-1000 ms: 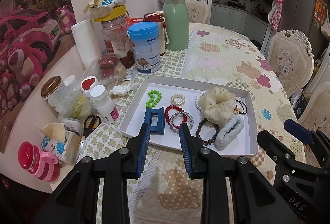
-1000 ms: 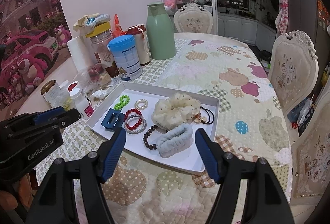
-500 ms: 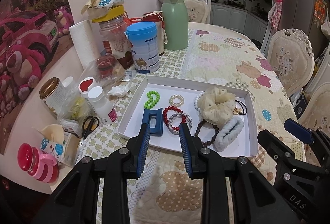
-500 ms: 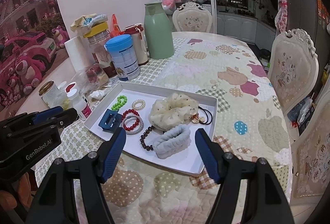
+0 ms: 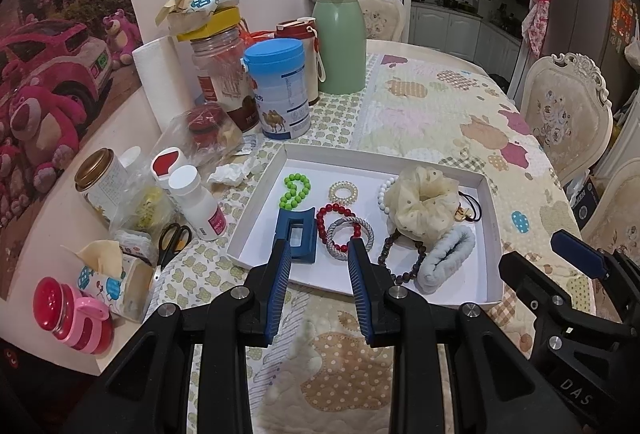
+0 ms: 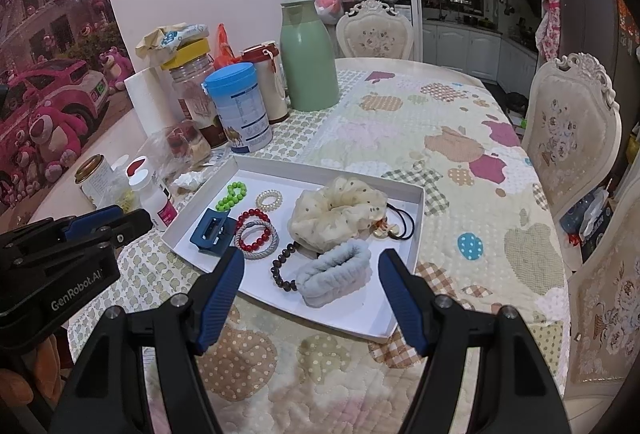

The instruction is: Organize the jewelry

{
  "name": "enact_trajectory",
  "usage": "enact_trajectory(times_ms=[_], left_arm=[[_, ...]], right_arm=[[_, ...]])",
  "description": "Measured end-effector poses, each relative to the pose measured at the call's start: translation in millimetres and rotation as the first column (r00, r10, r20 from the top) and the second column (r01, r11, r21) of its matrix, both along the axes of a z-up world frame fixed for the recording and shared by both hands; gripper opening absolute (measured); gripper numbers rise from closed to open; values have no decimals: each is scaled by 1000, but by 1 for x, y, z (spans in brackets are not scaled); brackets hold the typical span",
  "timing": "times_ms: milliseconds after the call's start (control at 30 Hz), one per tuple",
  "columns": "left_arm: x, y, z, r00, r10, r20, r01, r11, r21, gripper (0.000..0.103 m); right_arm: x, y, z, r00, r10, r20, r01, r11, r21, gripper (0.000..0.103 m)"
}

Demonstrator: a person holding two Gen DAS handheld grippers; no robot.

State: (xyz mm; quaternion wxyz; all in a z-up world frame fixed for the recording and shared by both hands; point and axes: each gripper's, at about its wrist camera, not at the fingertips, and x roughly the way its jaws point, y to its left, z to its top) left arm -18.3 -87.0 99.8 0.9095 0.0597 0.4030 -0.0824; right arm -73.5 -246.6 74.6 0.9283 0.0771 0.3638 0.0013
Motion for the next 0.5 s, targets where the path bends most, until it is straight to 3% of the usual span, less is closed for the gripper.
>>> enact_trajectory(times_ms=[500], left_arm=[[3, -6, -3, 1000, -8, -1, 8, 1000, 14, 33]], right_arm=[[4, -5, -6, 1000, -5, -12, 5, 1000, 11, 73]])
